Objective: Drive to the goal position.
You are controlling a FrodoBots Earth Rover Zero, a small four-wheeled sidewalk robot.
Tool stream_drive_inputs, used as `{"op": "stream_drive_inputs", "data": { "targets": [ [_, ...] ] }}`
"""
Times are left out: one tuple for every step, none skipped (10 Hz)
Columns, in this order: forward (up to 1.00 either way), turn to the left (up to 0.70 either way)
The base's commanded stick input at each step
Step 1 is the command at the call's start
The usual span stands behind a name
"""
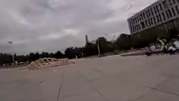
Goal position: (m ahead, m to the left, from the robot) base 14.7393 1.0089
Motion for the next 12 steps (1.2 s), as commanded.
{"op": "stream_drive_inputs", "data": {
  "targets": [
    [0.45,0.00],
    [0.45,0.00],
    [0.45,0.00],
    [0.45,0.00],
    [0.45,0.00],
    [0.45,0.00],
    [0.45,0.00],
    [0.45,0.00],
    [0.45,0.00],
    [0.45,0.00],
    [0.45,0.00],
    [0.45,0.00]
  ]
}}
